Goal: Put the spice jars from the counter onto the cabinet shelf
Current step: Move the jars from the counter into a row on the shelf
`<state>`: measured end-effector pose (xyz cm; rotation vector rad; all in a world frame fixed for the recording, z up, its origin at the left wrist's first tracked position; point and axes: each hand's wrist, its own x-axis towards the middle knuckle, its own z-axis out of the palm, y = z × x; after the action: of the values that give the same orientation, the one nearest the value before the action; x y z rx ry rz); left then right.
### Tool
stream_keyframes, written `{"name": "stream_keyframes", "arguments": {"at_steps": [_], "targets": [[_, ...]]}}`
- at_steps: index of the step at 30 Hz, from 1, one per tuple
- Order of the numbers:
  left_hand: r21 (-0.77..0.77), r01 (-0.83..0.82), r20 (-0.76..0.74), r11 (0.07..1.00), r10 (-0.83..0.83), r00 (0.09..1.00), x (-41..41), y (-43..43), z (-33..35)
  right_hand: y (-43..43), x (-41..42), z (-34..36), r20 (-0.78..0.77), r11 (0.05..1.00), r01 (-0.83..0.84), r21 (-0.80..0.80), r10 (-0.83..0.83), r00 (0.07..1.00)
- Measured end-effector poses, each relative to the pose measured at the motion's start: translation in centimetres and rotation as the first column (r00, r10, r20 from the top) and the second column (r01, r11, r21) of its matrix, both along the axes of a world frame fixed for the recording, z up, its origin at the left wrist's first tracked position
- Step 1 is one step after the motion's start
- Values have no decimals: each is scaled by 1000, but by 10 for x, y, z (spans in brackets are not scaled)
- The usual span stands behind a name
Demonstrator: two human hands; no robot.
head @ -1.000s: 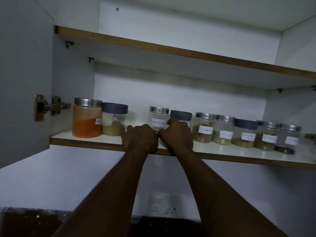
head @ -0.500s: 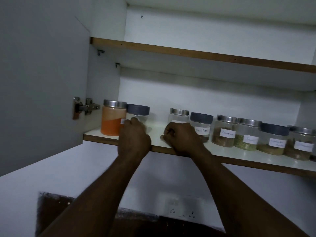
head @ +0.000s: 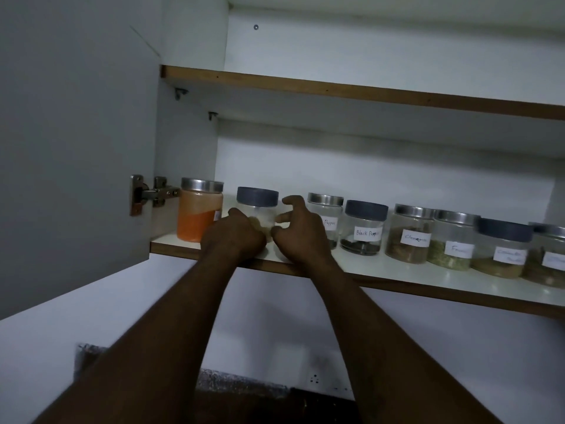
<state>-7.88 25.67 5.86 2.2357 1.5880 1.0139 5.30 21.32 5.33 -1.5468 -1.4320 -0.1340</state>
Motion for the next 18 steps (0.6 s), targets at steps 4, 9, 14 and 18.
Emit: {"name": "stream_keyframes", "arguments": {"at_steps": [4,9,14,18], "targets": [[-75,48,0,996,-49,999,-2,7,5,-3,0,0,-28,987,142,73,-140,990],[130,-17,32,991,13,999,3,6,-8,-5,-6,-1,53,992,123,21,-124,991],[56,82,17,995,-83,996,0,9,-3,-8,-3,3,-47,978,191,82,-188,981],[53,72,77,996,-76,994,1,11,-4,-8,-6,3,-25,983,185,16,-184,983]]}}
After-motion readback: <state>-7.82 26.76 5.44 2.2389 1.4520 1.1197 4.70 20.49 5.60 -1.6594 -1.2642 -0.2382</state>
